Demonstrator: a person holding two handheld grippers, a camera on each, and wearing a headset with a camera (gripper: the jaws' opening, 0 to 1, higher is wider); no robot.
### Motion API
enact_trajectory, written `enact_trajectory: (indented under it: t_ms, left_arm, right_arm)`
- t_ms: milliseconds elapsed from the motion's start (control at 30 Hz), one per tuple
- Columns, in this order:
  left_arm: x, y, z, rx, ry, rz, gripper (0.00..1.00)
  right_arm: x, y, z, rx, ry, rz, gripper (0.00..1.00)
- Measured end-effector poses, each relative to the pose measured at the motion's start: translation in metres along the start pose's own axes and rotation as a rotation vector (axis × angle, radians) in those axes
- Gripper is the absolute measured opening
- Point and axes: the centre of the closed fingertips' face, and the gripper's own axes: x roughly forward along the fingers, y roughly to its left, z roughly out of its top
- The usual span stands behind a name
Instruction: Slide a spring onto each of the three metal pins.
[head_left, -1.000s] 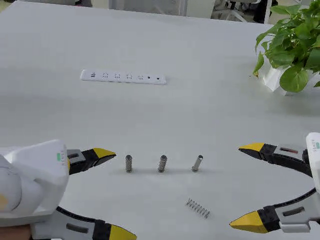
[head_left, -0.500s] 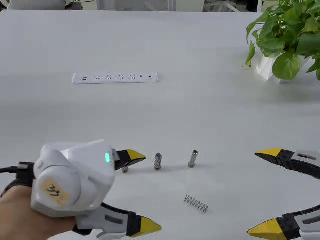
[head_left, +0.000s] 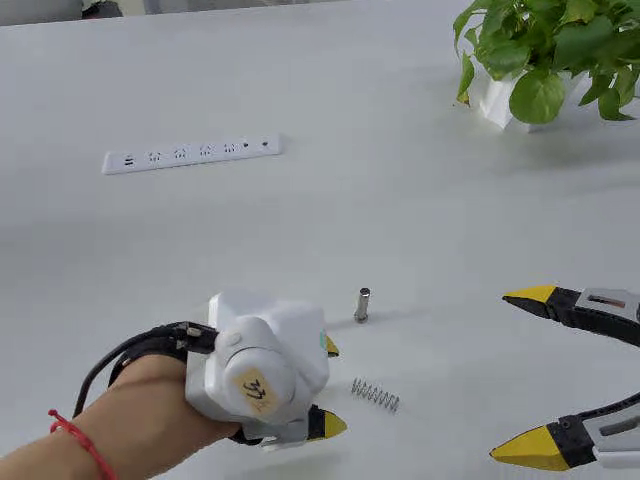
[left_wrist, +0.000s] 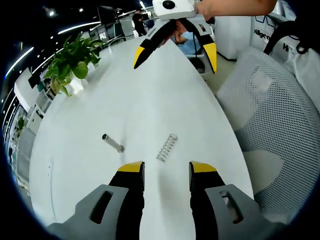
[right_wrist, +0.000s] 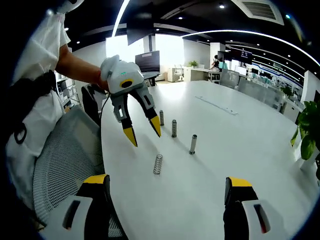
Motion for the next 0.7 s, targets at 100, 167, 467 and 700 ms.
enact_trajectory:
  t_ms: [100,167,467,700]
  left_arm:
    - [0.011,-0.001,-0.003,-0.004,0.037,-0.025,0.3]
    - [0.017,0.002,-0.003,0.011,0.049,-0.027,0.28]
    - [0.037,0.0,-0.008,0.027,0.113,-0.078,0.19]
    - [0.042,0.002,-0.01,0.015,0.14,-0.096,0.17]
  right_arm:
    - [-0.002,0.0,-0.003,0.007,-0.003,-0.006,0.95]
    - [-0.003,0.0,-0.004,0.014,-0.005,-0.012,0.95]
    - [-0.005,0.0,-0.011,0.037,-0.003,-0.029,0.94]
    - [-0.007,0.0,-0.015,0.043,-0.003,-0.036,0.94]
